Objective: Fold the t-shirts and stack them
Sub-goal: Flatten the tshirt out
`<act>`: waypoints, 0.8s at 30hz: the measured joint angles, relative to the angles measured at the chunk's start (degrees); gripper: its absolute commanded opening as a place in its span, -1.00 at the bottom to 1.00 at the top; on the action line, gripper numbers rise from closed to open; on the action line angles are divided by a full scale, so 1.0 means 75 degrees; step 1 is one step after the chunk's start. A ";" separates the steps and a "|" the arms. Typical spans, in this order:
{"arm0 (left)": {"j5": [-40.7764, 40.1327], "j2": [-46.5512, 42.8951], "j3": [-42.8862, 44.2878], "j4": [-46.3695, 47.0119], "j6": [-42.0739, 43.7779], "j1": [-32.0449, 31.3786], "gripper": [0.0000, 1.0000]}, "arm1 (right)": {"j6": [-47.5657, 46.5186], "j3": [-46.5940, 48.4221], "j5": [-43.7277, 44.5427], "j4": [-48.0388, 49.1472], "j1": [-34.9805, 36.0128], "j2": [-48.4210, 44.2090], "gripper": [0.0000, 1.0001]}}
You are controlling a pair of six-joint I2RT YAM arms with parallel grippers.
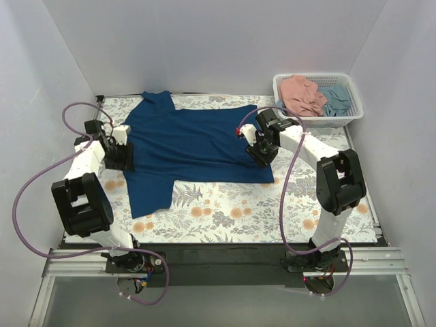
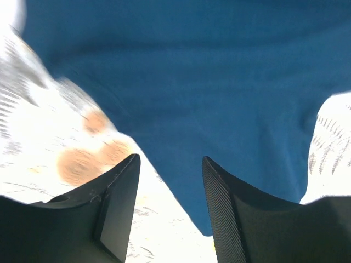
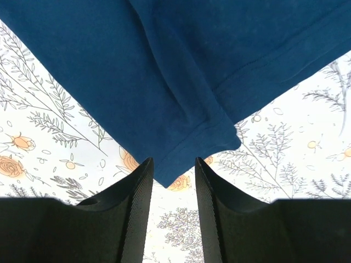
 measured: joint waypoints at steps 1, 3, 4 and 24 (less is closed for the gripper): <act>-0.0015 0.0023 -0.0233 -0.0006 0.0000 0.0009 -0.08 | -0.0017 -0.0047 0.0020 -0.0003 0.0000 0.0029 -0.19; -0.0096 0.0096 -0.0723 0.0050 0.0003 0.0015 -0.08 | -0.0023 -0.0163 0.0041 0.0012 0.0000 0.0213 -0.19; -0.0157 0.0108 -0.0924 0.0105 0.0020 0.0015 -0.09 | -0.0029 -0.0268 0.0052 0.0076 0.0000 0.0312 -0.20; -0.0615 -0.3013 -0.2294 -0.0959 0.1128 0.0009 -0.21 | 0.0015 -0.2734 -0.0277 -0.0289 0.0344 -0.1687 -0.22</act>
